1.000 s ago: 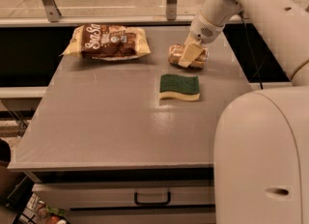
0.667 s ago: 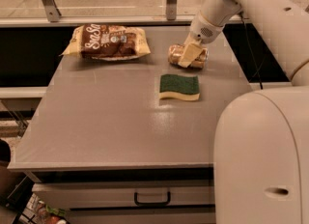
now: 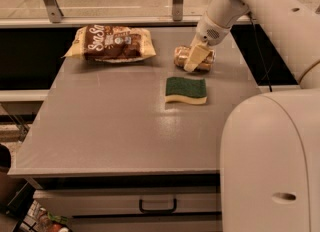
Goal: Knock orange can over
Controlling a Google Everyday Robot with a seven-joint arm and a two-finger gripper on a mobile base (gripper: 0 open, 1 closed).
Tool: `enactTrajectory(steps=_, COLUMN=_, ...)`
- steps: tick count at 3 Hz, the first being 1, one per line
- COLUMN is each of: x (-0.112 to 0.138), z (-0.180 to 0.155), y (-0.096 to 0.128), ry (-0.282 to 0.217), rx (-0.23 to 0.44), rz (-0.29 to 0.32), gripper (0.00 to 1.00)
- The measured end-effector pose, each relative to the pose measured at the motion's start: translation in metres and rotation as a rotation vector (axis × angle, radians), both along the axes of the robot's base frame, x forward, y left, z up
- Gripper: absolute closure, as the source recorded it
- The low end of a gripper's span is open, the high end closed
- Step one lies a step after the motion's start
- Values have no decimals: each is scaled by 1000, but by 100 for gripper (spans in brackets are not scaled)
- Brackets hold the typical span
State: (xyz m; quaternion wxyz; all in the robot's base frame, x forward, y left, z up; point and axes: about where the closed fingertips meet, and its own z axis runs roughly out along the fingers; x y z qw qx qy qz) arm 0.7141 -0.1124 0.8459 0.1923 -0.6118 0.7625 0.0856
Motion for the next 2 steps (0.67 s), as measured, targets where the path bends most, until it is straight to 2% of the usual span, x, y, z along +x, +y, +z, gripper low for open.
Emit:
enactTrajectory(steps=1, x=1, z=-3, y=2, ry=3, rx=0, rz=1, gripper=0)
enactTrajectory(steps=2, x=1, z=-3, y=2, ry=3, rx=0, rz=1, gripper=0)
